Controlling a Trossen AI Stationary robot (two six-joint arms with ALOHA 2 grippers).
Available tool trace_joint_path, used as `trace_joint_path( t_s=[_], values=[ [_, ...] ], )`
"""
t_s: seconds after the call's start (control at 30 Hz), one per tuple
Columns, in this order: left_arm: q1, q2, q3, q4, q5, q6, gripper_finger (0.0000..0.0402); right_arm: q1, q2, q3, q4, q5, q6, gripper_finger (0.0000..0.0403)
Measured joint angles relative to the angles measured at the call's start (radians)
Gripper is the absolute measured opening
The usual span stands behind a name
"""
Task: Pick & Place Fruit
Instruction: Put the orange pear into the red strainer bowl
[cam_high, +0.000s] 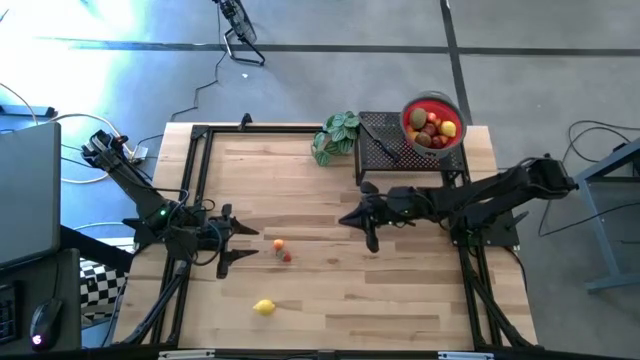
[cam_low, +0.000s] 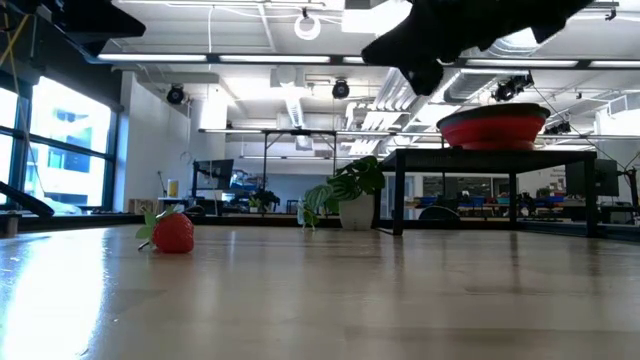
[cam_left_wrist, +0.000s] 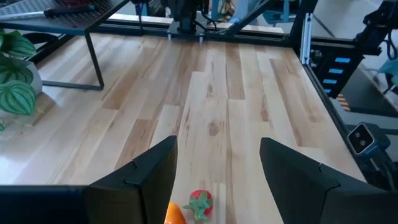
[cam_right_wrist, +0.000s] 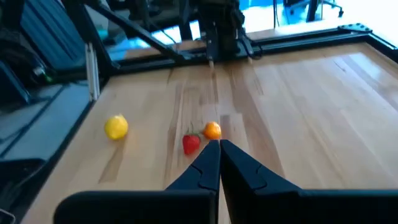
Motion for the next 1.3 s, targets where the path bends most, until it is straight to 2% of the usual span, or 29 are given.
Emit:
trace_joint_path(
  t_s=[0.17, 0.33, 0.57, 0.7, 0.83, 0.97, 1.13, 1.3],
  values=[
    [0.000, 0.000, 0.000, -0.001, -0.001, -0.077, 0.0222, 0.010, 0.000, -0.054, 0.038, 0.004, 0.023, 0.0003],
    [0.000, 0.037, 0.000, -0.007, -0.076, -0.237, 0.0222, 0.009, 0.000, -0.056, 0.049, 0.005, 0.017, 0.0003],
    [0.020, 0.192, 0.001, 0.006, -0.158, -0.467, 0.0222, 0.009, 0.000, -0.056, 0.097, 0.006, -0.051, 0.0003],
    [0.089, 0.277, 0.022, -0.005, -0.064, -0.574, 0.0222, 0.009, 0.000, -0.056, 0.097, 0.006, -0.052, 0.0004],
    [0.198, 0.351, 0.041, -0.015, 0.096, -0.560, 0.0222, 0.009, 0.000, -0.056, 0.095, 0.006, -0.053, 0.0003],
    [0.292, 0.373, 0.043, -0.051, 0.218, -0.556, 0.0222, 0.009, 0.000, -0.056, 0.095, 0.006, -0.053, 0.0004],
    [0.390, 0.373, 0.043, -0.095, 0.283, -0.636, 0.0222, 0.009, 0.000, -0.056, 0.089, 0.006, -0.055, 0.0003],
    [0.453, 0.373, 0.043, -0.105, 0.380, -0.644, 0.0222, 0.009, 0.000, -0.056, 0.088, 0.006, -0.078, 0.0004]
  ],
)
